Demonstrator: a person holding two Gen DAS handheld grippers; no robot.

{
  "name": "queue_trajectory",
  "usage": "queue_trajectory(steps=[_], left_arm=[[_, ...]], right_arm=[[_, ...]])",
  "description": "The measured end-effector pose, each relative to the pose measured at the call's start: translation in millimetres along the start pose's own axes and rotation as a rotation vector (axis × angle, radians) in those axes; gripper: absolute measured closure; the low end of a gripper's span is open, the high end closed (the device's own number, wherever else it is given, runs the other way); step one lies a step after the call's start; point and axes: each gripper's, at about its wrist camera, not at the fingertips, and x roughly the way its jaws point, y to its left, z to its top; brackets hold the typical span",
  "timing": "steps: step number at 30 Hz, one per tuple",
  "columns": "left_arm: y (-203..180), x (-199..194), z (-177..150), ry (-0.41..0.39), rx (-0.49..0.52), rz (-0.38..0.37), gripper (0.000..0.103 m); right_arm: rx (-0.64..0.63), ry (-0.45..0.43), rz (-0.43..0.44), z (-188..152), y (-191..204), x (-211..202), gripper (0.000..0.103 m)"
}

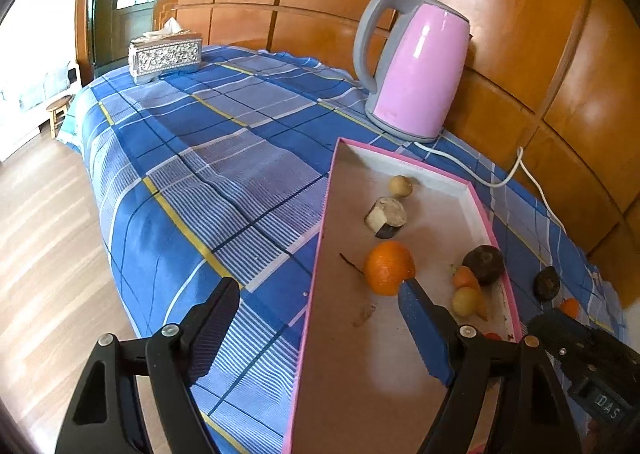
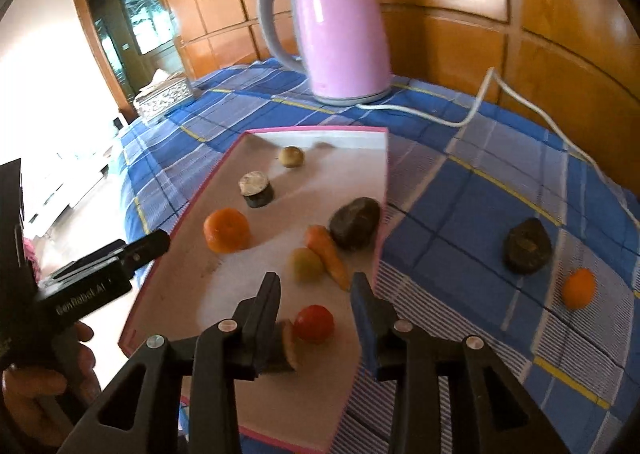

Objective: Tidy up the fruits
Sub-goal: 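Carry the red tomato with the right tool into the tray and release, then reach the left tool to the dark brown lump and close on it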

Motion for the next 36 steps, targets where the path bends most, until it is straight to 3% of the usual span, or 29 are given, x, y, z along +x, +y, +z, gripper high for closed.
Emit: queue_trajectory(steps=[15,36], left_arm=[[-20,-7,-7,0.000,0.065,-0.040,0.021],[-54,-11,-21,0.026,0.179,-0.090,0.021]], right_arm=[[0.186,-0.068,-0.226,-39,-63,-38,0.066],[0.445,-0.101,-0.433,-90,-147,-74,0.066]])
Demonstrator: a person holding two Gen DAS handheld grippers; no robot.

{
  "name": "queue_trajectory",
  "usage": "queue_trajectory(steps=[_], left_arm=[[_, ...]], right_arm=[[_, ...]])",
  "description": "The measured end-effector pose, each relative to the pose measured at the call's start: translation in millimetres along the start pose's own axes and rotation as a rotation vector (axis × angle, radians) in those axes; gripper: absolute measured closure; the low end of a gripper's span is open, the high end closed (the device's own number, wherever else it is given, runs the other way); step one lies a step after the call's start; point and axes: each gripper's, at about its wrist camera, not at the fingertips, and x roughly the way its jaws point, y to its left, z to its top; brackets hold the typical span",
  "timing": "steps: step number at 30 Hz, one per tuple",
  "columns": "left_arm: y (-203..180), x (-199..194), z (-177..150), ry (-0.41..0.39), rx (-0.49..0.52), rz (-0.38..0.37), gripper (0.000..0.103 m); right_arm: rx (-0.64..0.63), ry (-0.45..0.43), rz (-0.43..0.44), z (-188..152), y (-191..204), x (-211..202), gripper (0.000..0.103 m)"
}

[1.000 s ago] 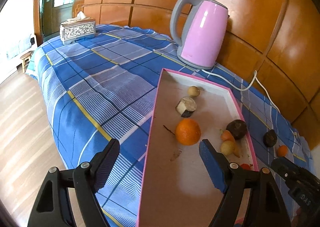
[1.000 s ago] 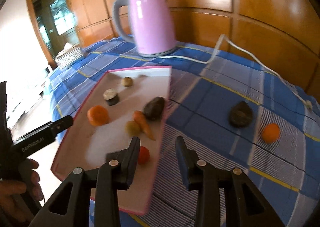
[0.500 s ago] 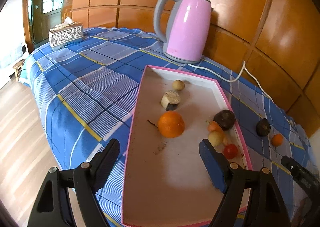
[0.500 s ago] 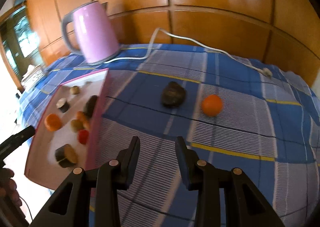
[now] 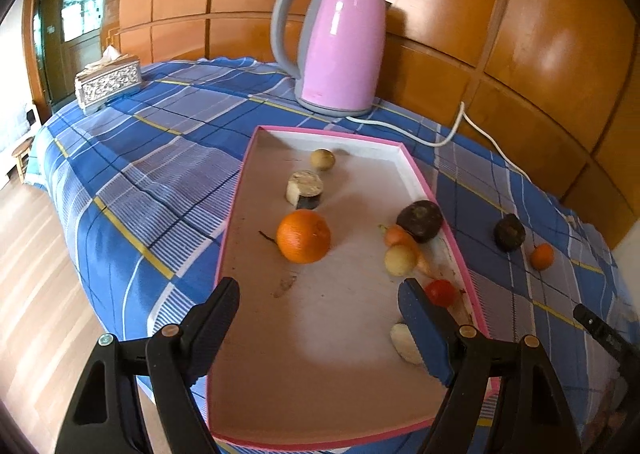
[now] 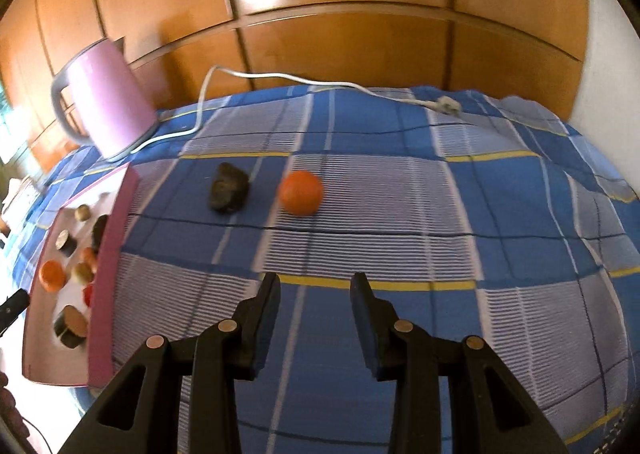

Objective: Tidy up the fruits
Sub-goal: 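Reach the left tool to the dark brown lump and close on it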

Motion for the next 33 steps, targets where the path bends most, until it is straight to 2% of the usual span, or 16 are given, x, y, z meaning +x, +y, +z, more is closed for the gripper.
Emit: queue_trajectory(steps=[9,18,33], left_arm=[[-20,-2,0,0.006,0.054,-0.041,0.021],[-51,-3,2,0.014,0.126,-0.099,0.021],[-136,11,14,0.052,0.271,-0.223,0.021]], right_arm=[[0.088,0.005,-0.084,-7,-39,1,0.066],[0.116,-0.002,-0.149,-11,-60,-1,0.064],[0.213,-0.007,-0.236,-19,-106,-2,0.063]])
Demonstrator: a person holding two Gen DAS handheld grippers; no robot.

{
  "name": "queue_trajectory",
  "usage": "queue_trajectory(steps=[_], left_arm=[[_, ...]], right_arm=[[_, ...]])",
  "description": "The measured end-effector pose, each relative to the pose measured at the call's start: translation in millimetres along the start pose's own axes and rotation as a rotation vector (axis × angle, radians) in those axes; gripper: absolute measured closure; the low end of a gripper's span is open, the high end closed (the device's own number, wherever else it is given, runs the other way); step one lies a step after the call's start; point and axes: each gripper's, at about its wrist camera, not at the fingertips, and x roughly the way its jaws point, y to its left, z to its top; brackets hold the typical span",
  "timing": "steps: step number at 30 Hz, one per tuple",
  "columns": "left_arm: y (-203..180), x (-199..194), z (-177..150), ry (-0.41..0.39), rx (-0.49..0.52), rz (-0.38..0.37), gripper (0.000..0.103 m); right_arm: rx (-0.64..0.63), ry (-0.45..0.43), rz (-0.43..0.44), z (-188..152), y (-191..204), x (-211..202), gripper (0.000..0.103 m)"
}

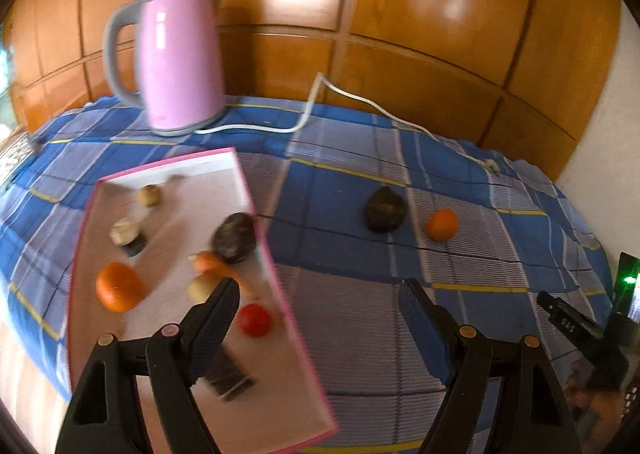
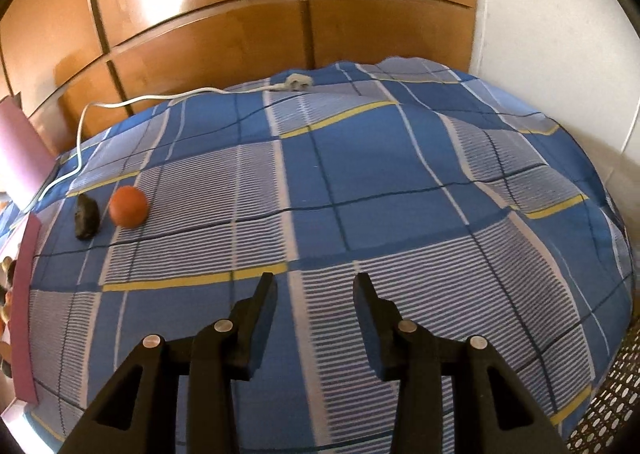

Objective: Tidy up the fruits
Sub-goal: 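Reach the left tool to the dark brown lump and close on it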

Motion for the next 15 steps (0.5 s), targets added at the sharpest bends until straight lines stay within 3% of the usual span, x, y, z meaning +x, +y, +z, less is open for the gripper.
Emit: queue_trajectory(steps=[8,15], left_arm=[[-31,25,19,0.014,0.055,-0.032,0.021],[-42,67,34,0.101,0.044,-0.052,0.019]], right_arm=[[0.029,0.000,-0.027,1,-16,5,0.063],[0.045,0.001,-0.055,2,-25,11,0.063]])
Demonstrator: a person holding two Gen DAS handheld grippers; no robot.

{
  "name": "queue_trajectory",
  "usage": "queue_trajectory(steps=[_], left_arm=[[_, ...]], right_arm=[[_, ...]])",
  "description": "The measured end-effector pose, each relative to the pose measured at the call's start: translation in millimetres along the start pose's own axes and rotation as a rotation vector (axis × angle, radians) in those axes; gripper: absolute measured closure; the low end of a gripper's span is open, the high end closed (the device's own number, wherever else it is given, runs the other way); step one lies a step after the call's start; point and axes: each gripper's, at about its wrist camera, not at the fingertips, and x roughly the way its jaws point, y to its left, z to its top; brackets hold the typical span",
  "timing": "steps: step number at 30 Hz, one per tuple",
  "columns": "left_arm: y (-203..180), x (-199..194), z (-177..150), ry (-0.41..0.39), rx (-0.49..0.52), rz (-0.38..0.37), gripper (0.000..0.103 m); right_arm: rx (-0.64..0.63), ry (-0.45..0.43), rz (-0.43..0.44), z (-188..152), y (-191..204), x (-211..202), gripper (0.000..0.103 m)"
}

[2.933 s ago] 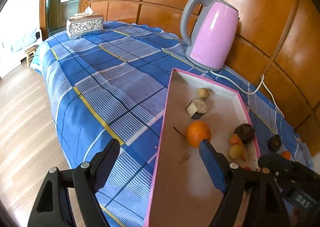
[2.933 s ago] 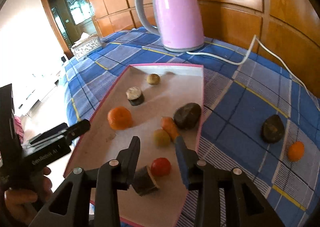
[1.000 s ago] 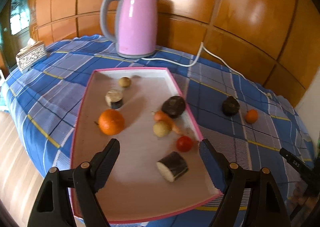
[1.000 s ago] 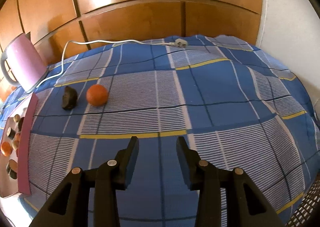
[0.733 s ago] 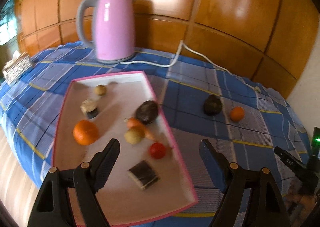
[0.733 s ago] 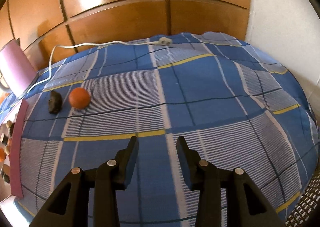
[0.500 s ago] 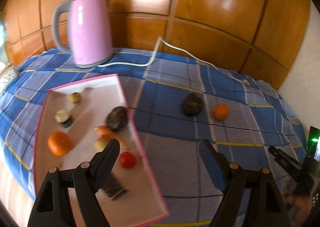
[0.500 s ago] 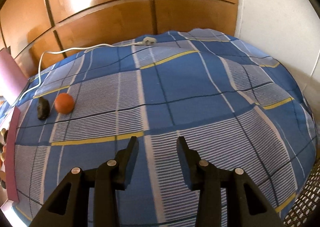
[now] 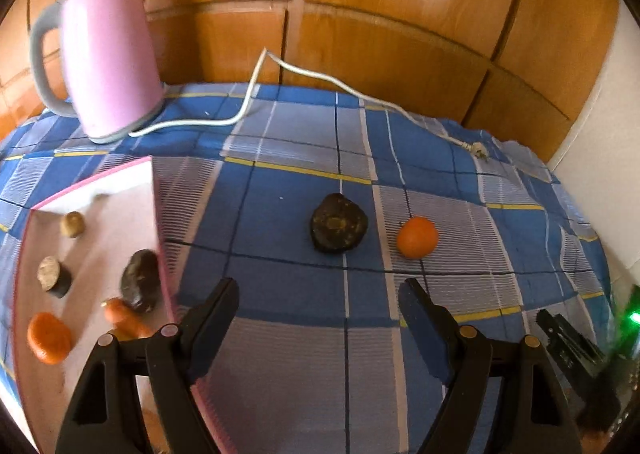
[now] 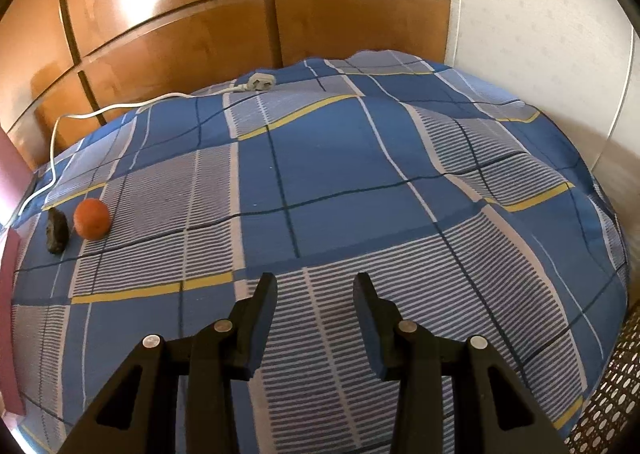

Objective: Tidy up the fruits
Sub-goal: 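Reach the left tool to the dark brown lump and close on it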

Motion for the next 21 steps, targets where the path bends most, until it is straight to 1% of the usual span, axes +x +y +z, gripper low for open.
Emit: queue_trajectory(steps=[3,12,13,15,18,19,20,21], left_arm=[[-2,19,7,0.039,-0.009,-0.002,0.019],[-6,64,29,0.089,-0.016,0.014,0.019],[-7,70,32,0.095,-0.011,0.021,0.019],[-8,77,37,0.107,-0.014,0.022,0.019],[-7,91,43,0.125,-0.024,0.034,0.022],[-8,97,43,0.136,-0.017,0.036,0.024],[-8,100,44,0.130,-0.004,0.045,0.025],[-10,101,44,0.116,0.010,0.056,0.029]], right_arm=[[0.011,-0.008,-0.012,-1,-3,2,0.063],[0.015,-0.035,-0.037,-1,-8,6,0.063],[0.011,-0.039,-0.041,-1,-7,6,0.062],[0.008,-0.042,-0.038,-1,-6,7,0.056],[-0.004,-0.049,-0.040,-1,-3,9,0.051],[-0.002,-0.052,-0.037,-1,-2,10,0.050],[-0.001,-0.053,-0.035,-1,-2,10,0.049],[-0.001,-0.056,-0.033,-1,-2,11,0.048]])
